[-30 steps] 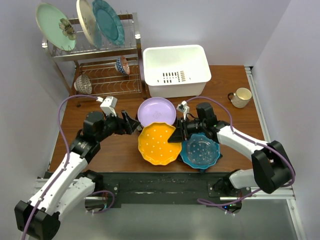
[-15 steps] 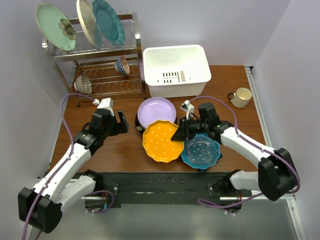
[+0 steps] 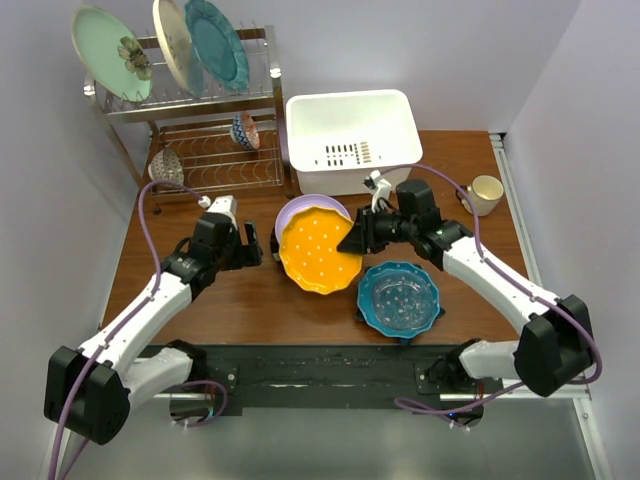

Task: Place the plates into the plastic bin on the countertop
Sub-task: Place the plate in the plastic bin.

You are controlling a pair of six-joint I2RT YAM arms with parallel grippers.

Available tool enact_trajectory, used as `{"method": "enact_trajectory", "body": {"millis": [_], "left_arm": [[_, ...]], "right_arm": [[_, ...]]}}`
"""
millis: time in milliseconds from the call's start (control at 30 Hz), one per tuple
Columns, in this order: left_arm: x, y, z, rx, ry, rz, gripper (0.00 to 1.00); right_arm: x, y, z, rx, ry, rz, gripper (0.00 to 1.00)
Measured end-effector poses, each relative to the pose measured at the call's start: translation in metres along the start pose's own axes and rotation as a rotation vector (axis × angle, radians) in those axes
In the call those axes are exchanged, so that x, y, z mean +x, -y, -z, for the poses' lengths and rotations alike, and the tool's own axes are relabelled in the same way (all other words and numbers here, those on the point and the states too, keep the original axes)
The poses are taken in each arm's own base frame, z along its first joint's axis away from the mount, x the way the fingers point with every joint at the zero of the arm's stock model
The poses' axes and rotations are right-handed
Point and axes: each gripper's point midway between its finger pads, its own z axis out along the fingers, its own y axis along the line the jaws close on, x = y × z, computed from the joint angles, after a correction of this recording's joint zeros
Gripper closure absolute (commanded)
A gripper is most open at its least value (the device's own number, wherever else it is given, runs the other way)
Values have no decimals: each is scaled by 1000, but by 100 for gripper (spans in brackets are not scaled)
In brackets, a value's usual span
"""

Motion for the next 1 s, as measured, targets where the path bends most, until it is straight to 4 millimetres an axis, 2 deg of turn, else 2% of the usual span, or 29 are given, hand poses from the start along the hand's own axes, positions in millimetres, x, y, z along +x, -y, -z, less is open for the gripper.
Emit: {"method": "enact_trajectory", "body": {"millis": [167, 467, 833, 1000], "left_arm": [[0, 3, 0, 19, -1, -7, 12], [0, 21, -4, 110, -18, -17, 14], [6, 34, -8, 183, -52, -21, 14], [5, 37, -8, 199, -52, -21, 15]], "right_arm": [[-24, 2, -9, 25, 23, -6, 100], [-64, 19, -22, 64, 37, -42, 100], [-123, 49, -5, 119, 155, -86, 100], [-151, 60, -6, 124, 190, -102, 100]]}}
